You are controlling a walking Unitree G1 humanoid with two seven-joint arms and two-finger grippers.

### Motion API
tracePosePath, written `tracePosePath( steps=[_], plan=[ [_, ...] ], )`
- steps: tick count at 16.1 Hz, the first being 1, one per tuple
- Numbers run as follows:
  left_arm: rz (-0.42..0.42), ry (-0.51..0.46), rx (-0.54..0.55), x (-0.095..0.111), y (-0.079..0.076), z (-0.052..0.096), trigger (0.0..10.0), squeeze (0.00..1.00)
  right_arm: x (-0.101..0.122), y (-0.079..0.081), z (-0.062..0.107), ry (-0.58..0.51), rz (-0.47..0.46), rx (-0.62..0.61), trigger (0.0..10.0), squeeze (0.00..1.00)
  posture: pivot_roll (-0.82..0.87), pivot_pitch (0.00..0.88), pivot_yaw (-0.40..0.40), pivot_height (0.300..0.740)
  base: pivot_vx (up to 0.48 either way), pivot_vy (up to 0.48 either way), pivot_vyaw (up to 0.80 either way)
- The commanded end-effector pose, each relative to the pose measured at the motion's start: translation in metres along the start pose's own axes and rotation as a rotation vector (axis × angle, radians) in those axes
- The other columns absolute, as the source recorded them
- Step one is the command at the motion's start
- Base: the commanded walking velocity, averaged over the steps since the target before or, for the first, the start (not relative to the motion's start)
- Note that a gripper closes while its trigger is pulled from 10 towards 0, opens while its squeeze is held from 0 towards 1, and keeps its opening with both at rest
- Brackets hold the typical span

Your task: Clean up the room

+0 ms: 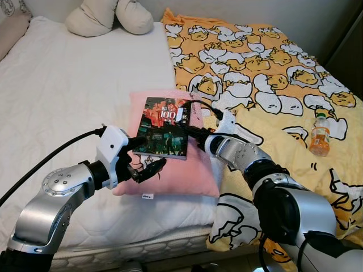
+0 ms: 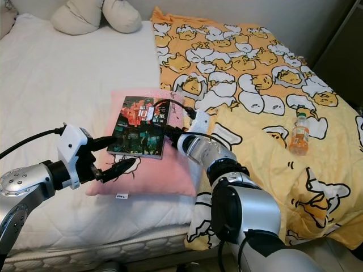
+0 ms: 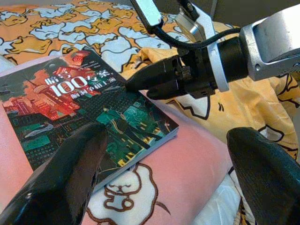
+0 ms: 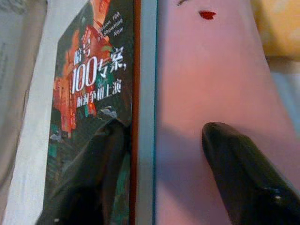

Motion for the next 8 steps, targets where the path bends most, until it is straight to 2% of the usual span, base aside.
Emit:
tracePosePath(
  steps=[1,8],
  plan=[
    [-0.007,0.007,-0.006,0.0,-0.001,-0.001,10.0,0.0,0.003,-0.007,0.003,0.0,0.015,-0.031,10.0,1.0,0.1,0.029,-0.088,0.732,0.0,0.0,0.0],
    [-0.01,0.006,-0.012,0.0,-0.002,-0.004,10.0,0.0,0.017,-0.004,0.005,-0.054,-0.002,0.002,10.0,1.0,0.09,0.027,-0.089,0.732,0.0,0.0,0.0]
  ],
)
Point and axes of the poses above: a point about 5 cm out from each wrist's last joint towards the gripper, its own z axis pointing back from the gripper into the wrist, its own x axis along the axis of the wrist's last joint, y = z × x, the point moved 1 cm from there along -z, pointing out of the wrist towards the gripper, and after that the axes turned 8 degrees about z, right-handed, at the moved point
